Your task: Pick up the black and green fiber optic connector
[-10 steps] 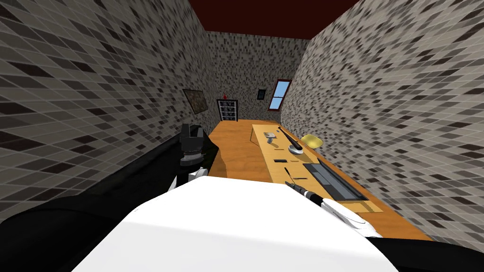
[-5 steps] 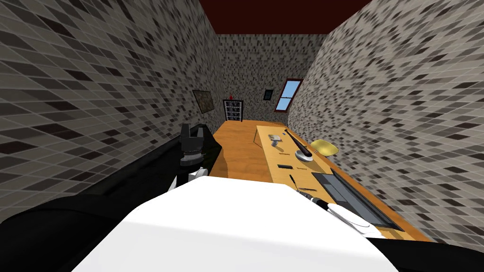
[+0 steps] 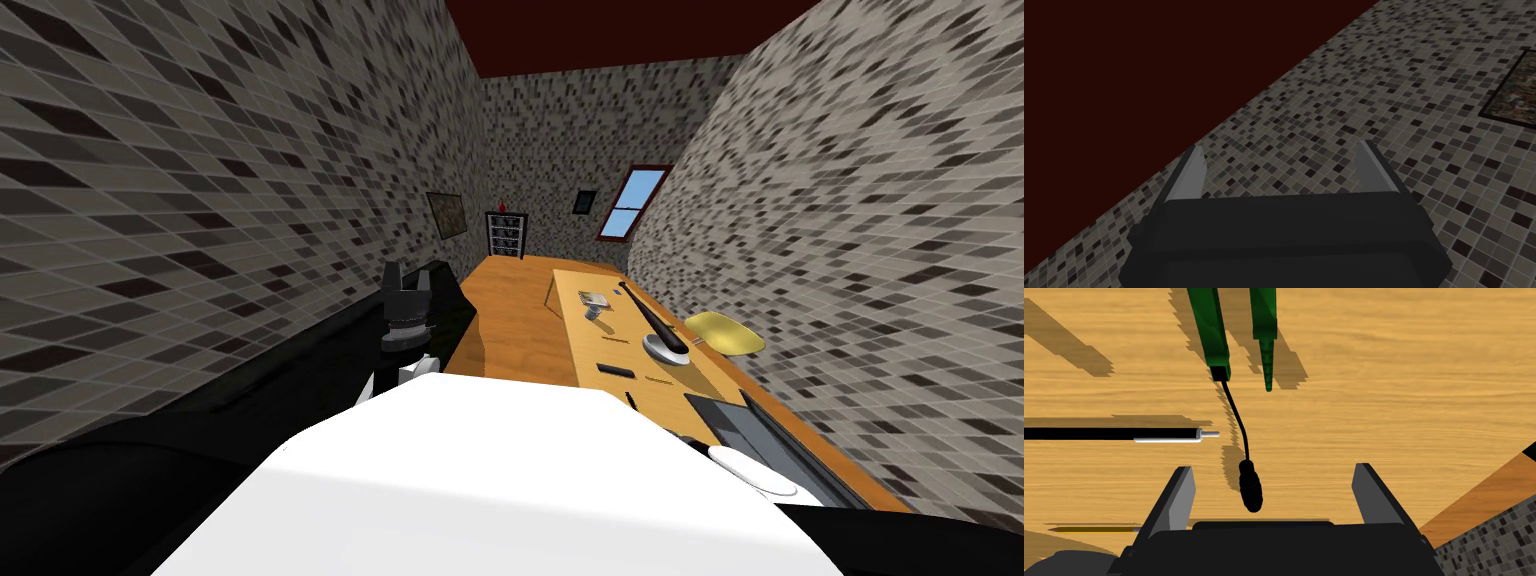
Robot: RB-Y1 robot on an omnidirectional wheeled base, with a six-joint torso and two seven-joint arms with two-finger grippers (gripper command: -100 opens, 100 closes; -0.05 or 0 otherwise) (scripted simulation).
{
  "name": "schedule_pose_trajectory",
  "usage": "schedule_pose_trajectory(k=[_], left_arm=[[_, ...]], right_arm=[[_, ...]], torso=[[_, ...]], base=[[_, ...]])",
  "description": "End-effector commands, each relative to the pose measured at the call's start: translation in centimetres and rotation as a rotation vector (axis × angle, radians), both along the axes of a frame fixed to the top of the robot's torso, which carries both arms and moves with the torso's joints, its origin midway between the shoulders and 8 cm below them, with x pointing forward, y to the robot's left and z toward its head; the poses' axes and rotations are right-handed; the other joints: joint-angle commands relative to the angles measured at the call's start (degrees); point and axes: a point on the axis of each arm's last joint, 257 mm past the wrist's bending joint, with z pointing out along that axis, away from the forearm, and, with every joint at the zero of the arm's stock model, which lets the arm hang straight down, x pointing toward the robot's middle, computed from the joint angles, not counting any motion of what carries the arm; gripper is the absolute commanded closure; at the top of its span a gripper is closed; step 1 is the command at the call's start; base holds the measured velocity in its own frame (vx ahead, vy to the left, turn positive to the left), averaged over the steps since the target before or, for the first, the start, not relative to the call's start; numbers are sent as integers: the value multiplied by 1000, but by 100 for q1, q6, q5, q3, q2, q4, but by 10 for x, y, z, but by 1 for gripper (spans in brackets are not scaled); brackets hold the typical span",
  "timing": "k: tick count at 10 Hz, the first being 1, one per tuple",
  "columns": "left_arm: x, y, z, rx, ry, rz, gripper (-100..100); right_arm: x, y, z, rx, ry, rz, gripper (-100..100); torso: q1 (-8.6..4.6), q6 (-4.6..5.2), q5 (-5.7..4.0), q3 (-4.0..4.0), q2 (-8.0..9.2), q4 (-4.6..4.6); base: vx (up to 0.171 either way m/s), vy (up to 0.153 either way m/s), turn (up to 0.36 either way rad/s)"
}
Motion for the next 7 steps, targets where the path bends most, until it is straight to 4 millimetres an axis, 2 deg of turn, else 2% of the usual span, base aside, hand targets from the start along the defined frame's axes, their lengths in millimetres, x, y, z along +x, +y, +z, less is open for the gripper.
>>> schedule_pose_trajectory(k=[1, 4, 5, 6, 7], left_arm=[[0, 0, 0, 0, 0, 0, 0], [0, 0, 0, 0, 0, 0, 0], [0, 0, 0, 0, 0, 0, 0], [0, 0, 0, 0, 0, 0, 0], [0, 0, 0, 0, 0, 0, 0]], right_arm=[[-20, -9, -3, -13, 54, 12, -100], [-55, -13, -11, -20, 143, 37, -100], [-48, -11, -10, -19, 121, 30, -100], [-49, -11, -10, -19, 124, 31, 0], [-52, -5, -20, -18, 120, 23, -100]], torso=[[0, 0, 0, 0, 0, 0], [4, 3, 1, -1, -1, -1], [4, 4, 0, -1, -1, -1], [13, 7, 2, 5, 11, 1], [21, 8, 4, 12, 22, 4]], base=[[75, -51, 244], [79, -48, 171], [36, -26, 36], [7, -5, -4], [9, -30, 61]])
